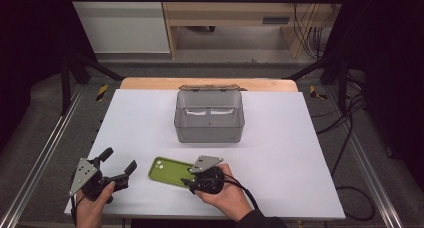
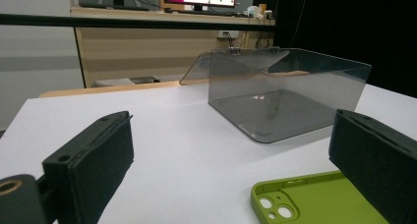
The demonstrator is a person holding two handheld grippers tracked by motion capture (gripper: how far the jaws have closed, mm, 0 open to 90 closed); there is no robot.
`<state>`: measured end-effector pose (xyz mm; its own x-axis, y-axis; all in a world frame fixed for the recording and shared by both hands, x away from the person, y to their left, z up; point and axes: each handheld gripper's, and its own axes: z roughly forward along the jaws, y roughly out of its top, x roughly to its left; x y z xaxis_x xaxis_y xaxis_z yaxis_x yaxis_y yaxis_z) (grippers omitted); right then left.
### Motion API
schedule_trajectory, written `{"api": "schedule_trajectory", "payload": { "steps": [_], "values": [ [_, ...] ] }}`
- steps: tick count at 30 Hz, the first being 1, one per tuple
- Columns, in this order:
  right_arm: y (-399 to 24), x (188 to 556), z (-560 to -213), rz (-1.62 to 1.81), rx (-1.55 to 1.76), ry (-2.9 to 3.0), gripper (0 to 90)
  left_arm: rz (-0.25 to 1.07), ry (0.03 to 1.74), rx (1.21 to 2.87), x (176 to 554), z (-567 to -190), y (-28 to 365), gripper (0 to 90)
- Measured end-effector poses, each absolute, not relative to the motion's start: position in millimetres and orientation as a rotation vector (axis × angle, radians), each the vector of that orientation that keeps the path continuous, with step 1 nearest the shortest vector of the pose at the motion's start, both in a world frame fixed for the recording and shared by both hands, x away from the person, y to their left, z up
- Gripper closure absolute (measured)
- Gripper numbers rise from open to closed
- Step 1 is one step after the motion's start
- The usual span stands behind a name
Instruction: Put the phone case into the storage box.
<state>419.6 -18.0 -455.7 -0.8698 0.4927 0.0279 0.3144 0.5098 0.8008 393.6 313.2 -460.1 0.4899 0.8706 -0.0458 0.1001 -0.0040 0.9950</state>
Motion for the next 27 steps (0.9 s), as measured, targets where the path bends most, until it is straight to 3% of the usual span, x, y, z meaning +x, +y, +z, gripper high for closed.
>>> {"api": "schedule_trajectory", "payload": {
  "steps": [9,13,15,16,17,23,24,27],
  "values": [
    [-2.3,419.9,-465.4,1.239,0.663,2.594,16.3,0.759,0.900,1.467,393.7,-460.2,313.2,2.7],
    [1.3,419.9,-468.8,1.221,0.650,2.631,9.1,0.758,0.899,1.468,393.7,-460.2,313.0,2.7],
    [2.5,420.0,-470.6,1.200,0.638,2.648,11.7,0.758,0.899,1.468,393.7,-460.2,312.9,2.7],
    [3.2,419.6,-471.8,1.178,0.618,2.662,24.4,0.758,0.899,1.468,393.7,-460.2,312.9,2.7],
    [3.2,419.6,-471.8,1.178,0.618,2.662,24.4,0.758,0.899,1.468,393.7,-460.2,313.0,2.7],
    [5.3,417.3,-473.9,1.141,0.544,2.699,51.3,0.758,0.901,1.470,393.8,-460.3,313.5,2.7],
    [6.0,417.0,-474.5,1.137,0.532,2.701,59.0,0.757,0.901,1.468,393.8,-460.2,313.3,2.7],
    [6.7,416.5,-475.4,1.128,0.522,2.708,64.6,0.758,0.900,1.468,393.8,-460.2,313.1,2.7]
  ]
}}
